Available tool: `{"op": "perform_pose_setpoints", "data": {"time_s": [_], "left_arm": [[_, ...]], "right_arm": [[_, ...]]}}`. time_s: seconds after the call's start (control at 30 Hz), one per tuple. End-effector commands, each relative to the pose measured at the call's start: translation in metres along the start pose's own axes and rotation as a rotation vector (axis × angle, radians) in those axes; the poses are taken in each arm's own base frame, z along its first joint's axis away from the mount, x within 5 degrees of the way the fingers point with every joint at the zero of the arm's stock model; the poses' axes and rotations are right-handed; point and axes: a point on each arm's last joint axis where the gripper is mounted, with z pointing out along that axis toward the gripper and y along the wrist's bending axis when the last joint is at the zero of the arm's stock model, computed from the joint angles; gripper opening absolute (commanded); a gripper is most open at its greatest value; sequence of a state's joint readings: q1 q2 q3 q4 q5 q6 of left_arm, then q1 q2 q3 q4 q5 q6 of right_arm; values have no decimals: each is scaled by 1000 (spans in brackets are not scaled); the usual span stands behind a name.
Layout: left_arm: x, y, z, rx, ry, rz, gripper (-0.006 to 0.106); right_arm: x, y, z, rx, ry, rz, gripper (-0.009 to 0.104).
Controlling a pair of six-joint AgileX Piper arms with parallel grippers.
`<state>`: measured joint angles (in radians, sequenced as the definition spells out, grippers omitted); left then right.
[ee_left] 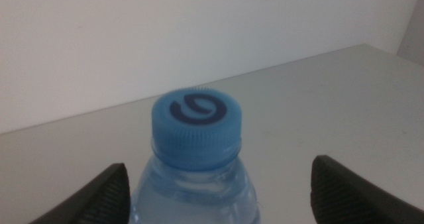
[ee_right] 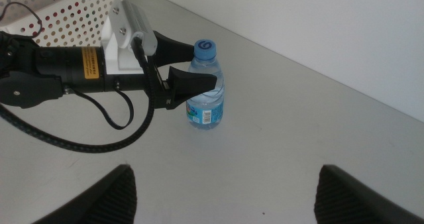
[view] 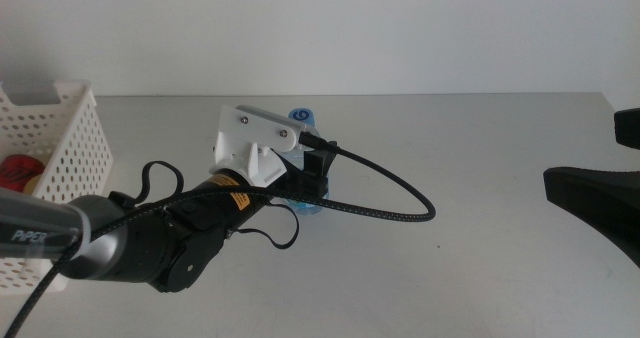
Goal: Use arms to grab the bottles and put them into the dustbin to the left of the table.
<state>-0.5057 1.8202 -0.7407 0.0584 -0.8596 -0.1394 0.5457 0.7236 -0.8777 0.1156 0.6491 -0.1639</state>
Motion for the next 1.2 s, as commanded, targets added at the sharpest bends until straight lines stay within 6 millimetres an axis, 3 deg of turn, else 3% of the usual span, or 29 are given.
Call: {"op": "perform_pose_setpoints", "data": {"time_s": [0.0, 0.5, 0.6, 0.73, 0.8, 0.9, 1.03, 1.17], "left_arm": [[-20, 0, 3, 8, -120, -32, 94], [26, 8, 19, -16, -154, -61, 89], [30, 8, 22, -15, -150, -67, 79], [31, 6, 23, 10, -145, -76, 48], [26, 2, 20, 53, -152, -98, 24], [11, -2, 7, 72, -162, -141, -2], [-18, 0, -13, 32, -117, -116, -2], [-67, 13, -37, -40, -58, -76, -2]], "right_arm": [[-15, -1, -7, 12, -99, -17, 74], [-15, -1, -7, 12, -99, -17, 74], [-15, -1, -7, 12, -99, -17, 74], [-15, -1, -7, 12, -99, -17, 74], [-15, -1, -7, 12, -99, -17, 74], [-15, -1, -7, 11, -99, -17, 74], [-15, -1, -7, 11, -99, -17, 74], [-15, -1, -7, 11, -99, -17, 74]]}}
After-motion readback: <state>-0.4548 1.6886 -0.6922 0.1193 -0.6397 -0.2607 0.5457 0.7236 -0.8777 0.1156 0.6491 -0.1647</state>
